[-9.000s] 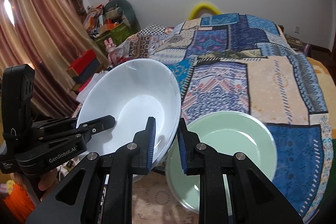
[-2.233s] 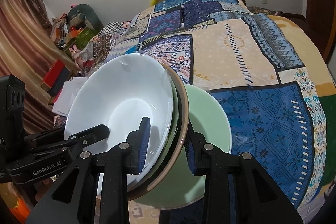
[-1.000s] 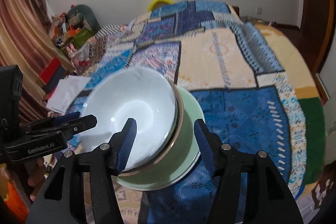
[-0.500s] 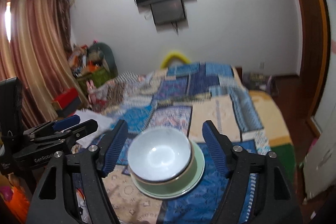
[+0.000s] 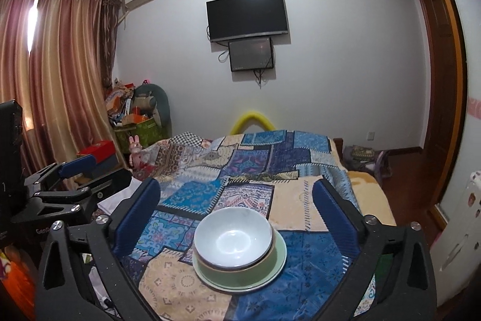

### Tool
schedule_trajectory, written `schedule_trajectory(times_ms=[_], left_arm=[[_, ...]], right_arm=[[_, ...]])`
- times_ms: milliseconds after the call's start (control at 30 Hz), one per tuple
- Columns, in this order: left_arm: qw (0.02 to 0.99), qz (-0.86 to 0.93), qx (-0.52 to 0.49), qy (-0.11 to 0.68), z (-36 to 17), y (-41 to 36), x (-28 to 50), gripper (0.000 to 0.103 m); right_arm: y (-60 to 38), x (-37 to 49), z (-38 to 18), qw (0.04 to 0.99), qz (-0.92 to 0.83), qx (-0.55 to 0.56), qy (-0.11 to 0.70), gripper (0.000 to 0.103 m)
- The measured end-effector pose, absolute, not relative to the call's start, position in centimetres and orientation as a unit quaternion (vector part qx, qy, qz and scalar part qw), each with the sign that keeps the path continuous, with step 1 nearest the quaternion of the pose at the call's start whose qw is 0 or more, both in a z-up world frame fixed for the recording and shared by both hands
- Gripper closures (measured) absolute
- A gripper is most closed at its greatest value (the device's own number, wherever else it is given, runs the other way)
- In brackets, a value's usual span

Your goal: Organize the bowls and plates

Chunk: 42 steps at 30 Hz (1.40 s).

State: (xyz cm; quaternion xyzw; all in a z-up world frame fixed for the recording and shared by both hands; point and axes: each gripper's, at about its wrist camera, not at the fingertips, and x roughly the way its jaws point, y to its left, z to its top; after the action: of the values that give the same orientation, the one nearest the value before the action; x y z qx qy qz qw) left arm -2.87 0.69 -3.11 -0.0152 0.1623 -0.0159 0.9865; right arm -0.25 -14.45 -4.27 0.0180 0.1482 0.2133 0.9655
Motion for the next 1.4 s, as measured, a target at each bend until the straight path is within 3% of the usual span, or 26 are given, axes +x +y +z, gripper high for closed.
schedule_trajectory(times_ms=[1400], left_arm=[[0.988, -0.015, -0.027, 0.151, -3.24, 1.22, -3.11, 0.0]], right_arm=[[-14.56, -0.89, -4.24, 0.966, 0.215, 0.02, 0.144, 0.0]])
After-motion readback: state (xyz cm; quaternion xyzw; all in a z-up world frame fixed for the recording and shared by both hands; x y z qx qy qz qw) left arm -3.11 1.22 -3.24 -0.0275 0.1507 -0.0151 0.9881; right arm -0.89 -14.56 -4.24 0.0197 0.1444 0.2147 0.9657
